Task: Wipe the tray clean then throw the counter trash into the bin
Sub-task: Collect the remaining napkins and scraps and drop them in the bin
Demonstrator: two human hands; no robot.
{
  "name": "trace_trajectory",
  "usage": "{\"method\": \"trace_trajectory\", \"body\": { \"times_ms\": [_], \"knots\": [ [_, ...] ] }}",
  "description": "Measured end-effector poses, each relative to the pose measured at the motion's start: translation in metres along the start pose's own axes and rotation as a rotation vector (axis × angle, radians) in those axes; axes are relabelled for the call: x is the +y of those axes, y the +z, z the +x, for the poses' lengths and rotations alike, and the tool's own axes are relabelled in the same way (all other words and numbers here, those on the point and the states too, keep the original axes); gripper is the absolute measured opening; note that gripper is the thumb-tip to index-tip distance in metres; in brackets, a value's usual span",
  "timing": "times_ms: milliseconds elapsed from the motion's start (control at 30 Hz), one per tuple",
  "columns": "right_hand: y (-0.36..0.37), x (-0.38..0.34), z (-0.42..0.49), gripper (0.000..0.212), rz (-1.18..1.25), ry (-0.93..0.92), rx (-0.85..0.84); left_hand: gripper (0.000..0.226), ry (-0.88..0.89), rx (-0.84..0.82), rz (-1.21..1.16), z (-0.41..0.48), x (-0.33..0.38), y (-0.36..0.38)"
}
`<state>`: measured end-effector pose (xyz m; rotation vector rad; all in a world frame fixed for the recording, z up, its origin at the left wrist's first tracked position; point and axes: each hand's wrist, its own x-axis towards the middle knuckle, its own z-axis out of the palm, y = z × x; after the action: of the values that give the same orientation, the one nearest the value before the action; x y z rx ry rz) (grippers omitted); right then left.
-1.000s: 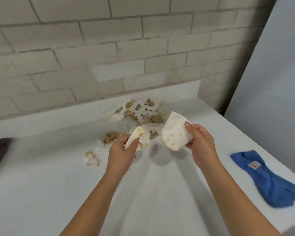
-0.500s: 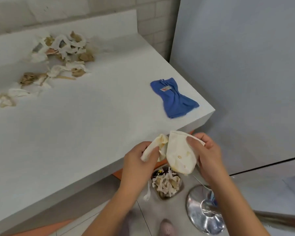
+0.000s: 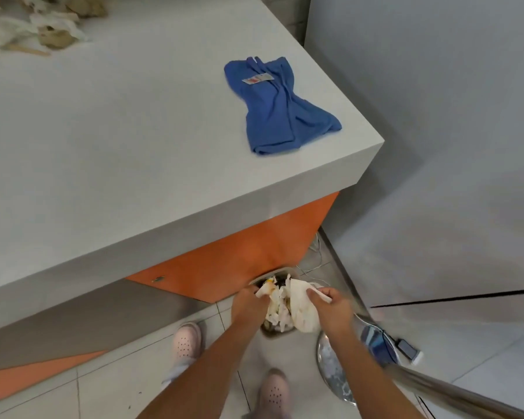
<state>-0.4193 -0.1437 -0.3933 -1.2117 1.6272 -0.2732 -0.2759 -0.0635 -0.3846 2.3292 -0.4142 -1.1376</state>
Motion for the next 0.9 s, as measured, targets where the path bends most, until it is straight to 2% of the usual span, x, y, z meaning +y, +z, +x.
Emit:
{"method": "trace_trajectory", "body": {
  "times_ms": [33, 67, 133, 167, 233, 367, 500, 667, 900],
  "knots": [
    [0.005, 0.004, 0.009, 0.015, -0.017, 0.018, -0.018, 0.016, -0.022, -0.024, 0.015, 0.009, -0.003, 0.005],
    [0.010, 0.007, 0.017, 0.024, -0.029, 0.042, -0.045, 0.027, -0.054, -0.061, 0.036, 0.019, -0.006, 0.008],
    [0.016, 0.013, 0.031, 0.060, -0.109, 0.083, -0.120, 0.049, -0.108, -0.114, 0.108, 0.033, -0.016, 0.011],
    [0.018, 0.016, 0.036, 0.071, -0.169, 0.091, -0.137, 0.056, -0.125, -0.126, 0.156, 0.037, -0.021, 0.010],
    [0.019, 0.021, 0.042, 0.076, -0.236, 0.081, -0.160, 0.061, -0.121, -0.122, 0.224, 0.039, -0.028, 0.007],
    [0.015, 0.009, 0.028, 0.057, -0.242, 0.018, -0.201, 0.045, 0.001, -0.076, 0.206, 0.028, -0.027, -0.009],
    [0.004, -0.028, -0.005, 0.033, -0.171, -0.077, -0.216, 0.024, 0.143, -0.029, 0.014, -0.022, 0.013, -0.050],
    [-0.020, -0.118, -0.076, 0.007, 0.011, -0.336, -0.283, 0.011, 0.406, -0.032, -0.196, -0.099, 0.074, -0.130],
    [-0.026, -0.277, -0.179, 0.008, 0.154, -0.701, -0.406, 0.012, 0.673, 0.110, -0.404, -0.169, 0.151, -0.261]
  ]
}}
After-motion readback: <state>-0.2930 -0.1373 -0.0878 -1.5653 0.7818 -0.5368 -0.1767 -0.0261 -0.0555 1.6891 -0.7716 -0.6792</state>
